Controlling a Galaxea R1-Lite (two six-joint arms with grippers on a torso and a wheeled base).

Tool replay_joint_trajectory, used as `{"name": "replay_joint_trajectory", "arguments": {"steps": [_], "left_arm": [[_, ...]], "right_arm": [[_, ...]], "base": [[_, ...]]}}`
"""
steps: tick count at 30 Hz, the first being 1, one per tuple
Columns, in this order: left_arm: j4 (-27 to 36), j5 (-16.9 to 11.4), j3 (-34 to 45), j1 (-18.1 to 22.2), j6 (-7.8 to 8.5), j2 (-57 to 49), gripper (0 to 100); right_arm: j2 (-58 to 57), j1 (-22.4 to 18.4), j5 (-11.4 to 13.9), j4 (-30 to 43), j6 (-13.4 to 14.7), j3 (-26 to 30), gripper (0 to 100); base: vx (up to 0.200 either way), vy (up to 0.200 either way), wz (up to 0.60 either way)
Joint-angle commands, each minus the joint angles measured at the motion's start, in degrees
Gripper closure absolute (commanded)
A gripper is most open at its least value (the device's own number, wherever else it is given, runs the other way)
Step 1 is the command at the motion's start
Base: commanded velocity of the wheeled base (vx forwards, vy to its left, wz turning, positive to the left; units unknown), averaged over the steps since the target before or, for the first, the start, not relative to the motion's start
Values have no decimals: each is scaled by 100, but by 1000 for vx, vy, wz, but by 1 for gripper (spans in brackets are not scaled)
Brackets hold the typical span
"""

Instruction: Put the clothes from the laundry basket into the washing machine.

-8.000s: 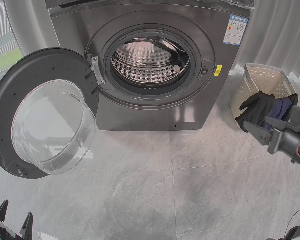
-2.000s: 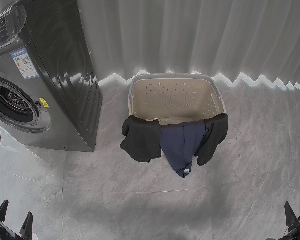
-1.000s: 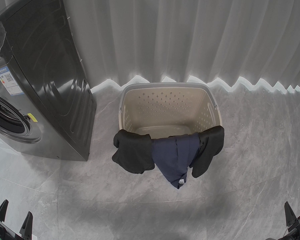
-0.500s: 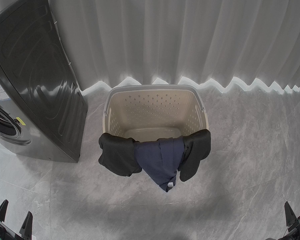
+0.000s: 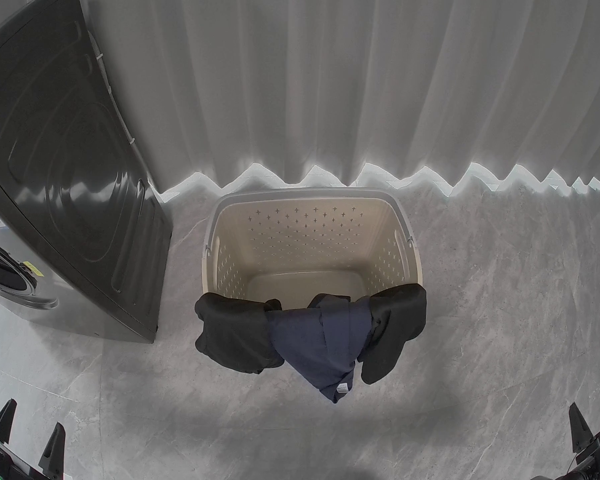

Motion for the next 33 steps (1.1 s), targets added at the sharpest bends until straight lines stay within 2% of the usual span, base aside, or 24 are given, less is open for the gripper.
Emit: {"name": "replay_joint_trajectory", "arguments": {"steps": [1, 3, 11, 13, 15, 17, 19, 24, 26, 30, 33], "left_arm": [[2, 2, 92, -2, -1, -86, 0], [2, 2, 92, -2, -1, -86, 0], [2, 2, 92, -2, -1, -86, 0], [2, 2, 92, -2, -1, -86, 0], [2, 2, 92, -2, -1, -95, 0], [2, -7, 92, -2, 7, -95, 0], [2, 2, 92, -2, 16, -95, 0], [2, 2, 92, -2, 7, -86, 0], [2, 2, 92, -2, -1, -95, 0], [2, 2, 92, -2, -1, -95, 0], [2, 2, 92, -2, -1, -86, 0]], "right_arm": [[-93, 12, 1, 0, -1, 22, 0], [-93, 3, -8, 0, 16, 22, 0], [-93, 3, 10, -9, -1, 22, 0], [-93, 12, 19, -114, -19, -171, 0], [-40, 20, 36, -158, -1, -769, 0], [426, 20, 54, -70, -1, -1138, 0], [848, 38, 71, -35, 16, -1200, 0], [2614, 205, 449, -141, 535, -1059, 0], [3221, 223, 484, -299, 658, -1094, 0], [4319, 513, 484, -1055, 631, -971, 0], [4996, 917, 440, -1740, 675, -945, 0]], "base": [[0, 200, 0], [0, 200, 0], [0, 0, 0], [0, 0, 0], [0, 0, 0], [0, 0, 0], [0, 0, 0], [0, 0, 0], [0, 0, 0], [0, 0, 0], [0, 0, 0]]}}
